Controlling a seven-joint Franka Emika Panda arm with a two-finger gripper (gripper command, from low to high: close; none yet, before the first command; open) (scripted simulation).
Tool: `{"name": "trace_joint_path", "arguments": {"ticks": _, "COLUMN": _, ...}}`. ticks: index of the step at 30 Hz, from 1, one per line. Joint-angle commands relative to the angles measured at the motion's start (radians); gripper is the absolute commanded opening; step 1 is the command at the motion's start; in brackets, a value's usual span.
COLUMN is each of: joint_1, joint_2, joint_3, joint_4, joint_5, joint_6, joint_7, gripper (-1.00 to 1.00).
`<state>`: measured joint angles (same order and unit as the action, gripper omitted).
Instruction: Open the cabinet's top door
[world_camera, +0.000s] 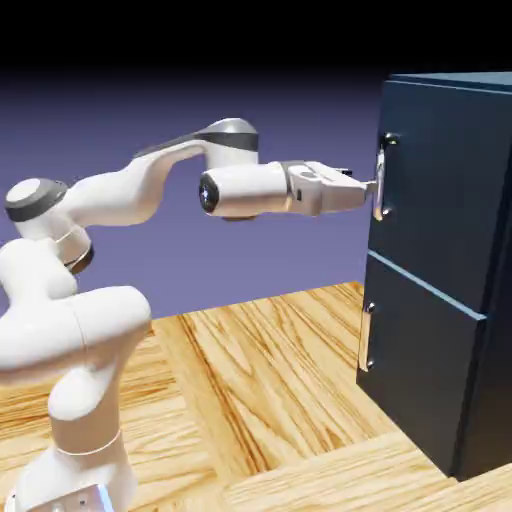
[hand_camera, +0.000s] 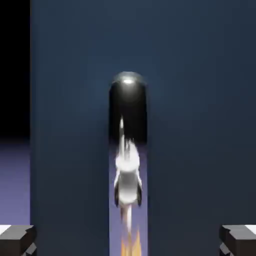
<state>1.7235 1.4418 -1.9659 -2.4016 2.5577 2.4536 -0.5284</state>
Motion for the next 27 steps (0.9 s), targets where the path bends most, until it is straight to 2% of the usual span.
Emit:
{"name": "trace_joint_path", "arguments": {"ticks": 1, "joint_1": -0.038, "joint_2": -0.007, "joint_3": 0.015, "joint_4": 0.038, "joint_5": 0.014, "joint_6": 0.000, "joint_7": 0.000, "gripper": 0.00}}
{"name": "trace_joint_path", "arguments": {"ticks": 2, "joint_1": -0.039, "joint_2": -0.007, "joint_3": 0.015, "joint_4": 0.038, "joint_5": 0.014, "joint_6": 0.000, "joint_7": 0.000, "gripper": 0.00}}
{"name": "trace_joint_path", "arguments": {"ticks": 3, "joint_1": -0.039, "joint_2": -0.007, "joint_3": 0.015, "joint_4": 0.038, "joint_5": 0.014, "joint_6": 0.000, "joint_7": 0.000, "gripper": -1.00}}
{"name": "trace_joint_path", "arguments": {"ticks": 4, "joint_1": -0.039, "joint_2": -0.007, "joint_3": 0.015, "joint_4": 0.038, "joint_5": 0.014, "joint_6": 0.000, "joint_7": 0.000, "gripper": -1.00}}
{"name": "trace_joint_path", "arguments": {"ticks": 16, "joint_1": 0.076, "joint_2": -0.079, "joint_3": -0.194, "joint_4": -0.272, "joint_5": -0.057, "joint_6": -0.522, "joint_7": -0.192, "gripper": -1.00}}
{"name": "trace_joint_path", "arguments": {"ticks": 27, "joint_1": -0.013, "joint_2": -0.231, "joint_3": -0.404, "joint_4": -0.373, "joint_5": -0.283, "joint_6": -1.001, "joint_7": -0.346, "gripper": -1.00}}
